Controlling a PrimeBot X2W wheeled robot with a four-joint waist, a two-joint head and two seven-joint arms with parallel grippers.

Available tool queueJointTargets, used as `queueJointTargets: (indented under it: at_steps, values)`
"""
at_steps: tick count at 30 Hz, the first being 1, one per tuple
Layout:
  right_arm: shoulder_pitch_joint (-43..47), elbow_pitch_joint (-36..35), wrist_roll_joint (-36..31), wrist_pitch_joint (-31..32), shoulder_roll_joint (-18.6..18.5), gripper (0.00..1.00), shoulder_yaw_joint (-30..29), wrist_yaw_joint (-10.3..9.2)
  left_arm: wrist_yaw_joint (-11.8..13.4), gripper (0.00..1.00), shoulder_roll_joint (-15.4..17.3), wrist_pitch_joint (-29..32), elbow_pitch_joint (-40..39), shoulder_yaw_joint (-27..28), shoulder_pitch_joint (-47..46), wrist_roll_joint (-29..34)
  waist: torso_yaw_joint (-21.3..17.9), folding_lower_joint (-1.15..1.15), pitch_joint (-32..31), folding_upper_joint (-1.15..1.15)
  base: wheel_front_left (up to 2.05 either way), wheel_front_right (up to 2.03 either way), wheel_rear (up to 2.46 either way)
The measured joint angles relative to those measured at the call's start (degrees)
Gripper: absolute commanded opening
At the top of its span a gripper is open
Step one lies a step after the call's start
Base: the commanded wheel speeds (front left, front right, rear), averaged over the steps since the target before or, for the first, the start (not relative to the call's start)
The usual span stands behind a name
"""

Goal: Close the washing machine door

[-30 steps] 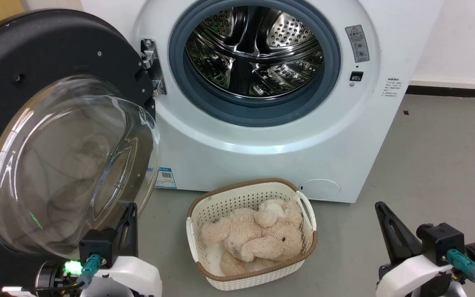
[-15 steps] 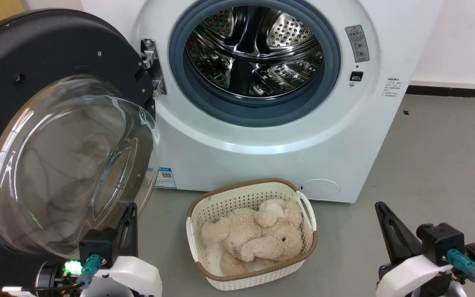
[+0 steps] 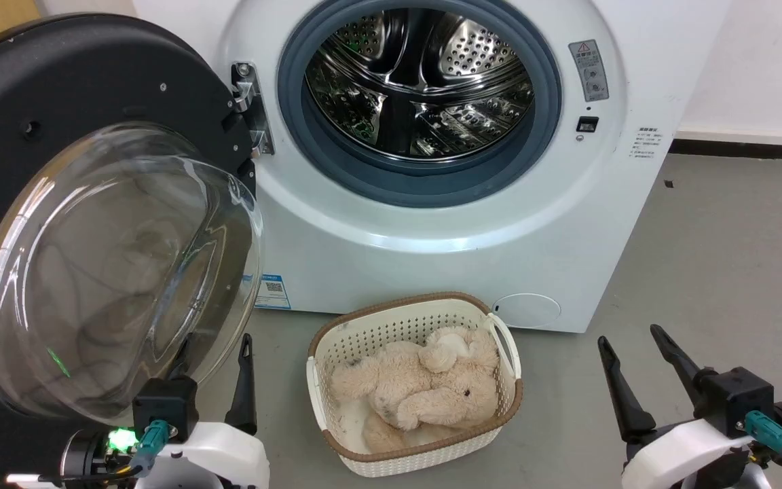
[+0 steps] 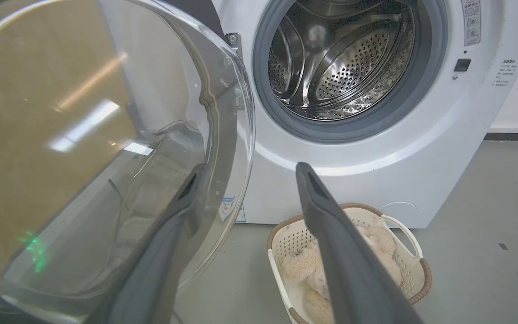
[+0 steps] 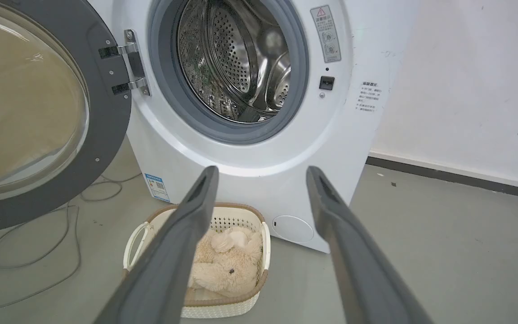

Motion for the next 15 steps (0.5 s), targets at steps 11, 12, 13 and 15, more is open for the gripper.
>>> queueJointTargets:
  at_steps: [11,12,13,15]
  values:
    - [0.00,0.01,2.94,-1.26,0.00,1.00,-1.03,0.00,1.48,0.62,0.37,-1.29,-1.93,-1.02,-0.89,0.23,0.54,0.00,0.32,0.00,0.00,0.00,0.00]
    - [0.00,0.01,3.19,-1.54,0.00,1.00,-1.11,0.00,1.67,0.00,0.48,-1.47,-2.23,-1.20,-1.09,0.27,0.64,0.00,0.34,0.00,0.00,0.00,0.00]
    - [-0.01,0.01,3.36,-1.58,0.00,1.00,-1.18,0.00,1.93,0.00,0.62,-1.53,-2.53,-1.40,-1.36,0.38,0.74,0.00,0.38,0.00,0.00,0.00,0.00]
    - [-0.01,0.02,3.61,-1.76,0.00,1.00,-1.30,0.00,2.24,0.00,0.97,-1.79,-3.28,-1.80,-1.85,0.58,0.99,0.00,0.47,0.00,0.00,0.00,0.00]
